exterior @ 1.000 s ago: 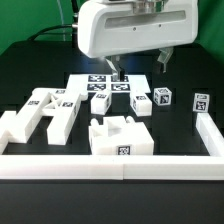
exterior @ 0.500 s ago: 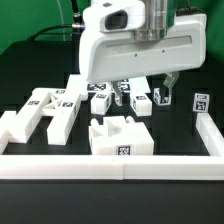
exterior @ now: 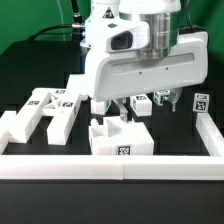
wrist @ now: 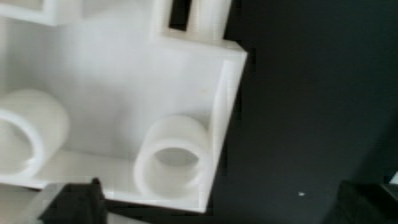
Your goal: Assemble chair
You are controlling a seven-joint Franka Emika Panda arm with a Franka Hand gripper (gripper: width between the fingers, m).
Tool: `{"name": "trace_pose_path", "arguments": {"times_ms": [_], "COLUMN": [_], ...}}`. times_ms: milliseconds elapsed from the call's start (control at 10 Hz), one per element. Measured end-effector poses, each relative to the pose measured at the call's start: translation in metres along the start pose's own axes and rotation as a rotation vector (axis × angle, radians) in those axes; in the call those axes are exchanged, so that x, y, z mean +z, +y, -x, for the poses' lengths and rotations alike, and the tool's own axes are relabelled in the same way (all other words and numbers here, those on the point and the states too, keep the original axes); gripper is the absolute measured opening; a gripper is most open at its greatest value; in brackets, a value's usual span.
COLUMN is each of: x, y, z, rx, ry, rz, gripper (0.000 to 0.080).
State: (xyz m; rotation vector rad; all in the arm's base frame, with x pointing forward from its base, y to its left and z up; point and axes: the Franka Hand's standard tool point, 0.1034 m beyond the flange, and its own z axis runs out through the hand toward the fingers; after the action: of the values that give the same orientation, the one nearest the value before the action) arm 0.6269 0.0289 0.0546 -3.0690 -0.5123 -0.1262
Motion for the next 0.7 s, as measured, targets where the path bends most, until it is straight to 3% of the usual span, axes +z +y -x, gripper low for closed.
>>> {"name": "trace_pose_path", "arguments": {"times_ms": [400, 700], "x": [0.001, 0.025], "y": [0.000, 0.003], "z": [0.001, 0.012], "rx": [0.005, 0.026], "ry": [-0.002, 0.004], "rz": [0.000, 0.001], "gripper": [0.0649, 0.0649]}}
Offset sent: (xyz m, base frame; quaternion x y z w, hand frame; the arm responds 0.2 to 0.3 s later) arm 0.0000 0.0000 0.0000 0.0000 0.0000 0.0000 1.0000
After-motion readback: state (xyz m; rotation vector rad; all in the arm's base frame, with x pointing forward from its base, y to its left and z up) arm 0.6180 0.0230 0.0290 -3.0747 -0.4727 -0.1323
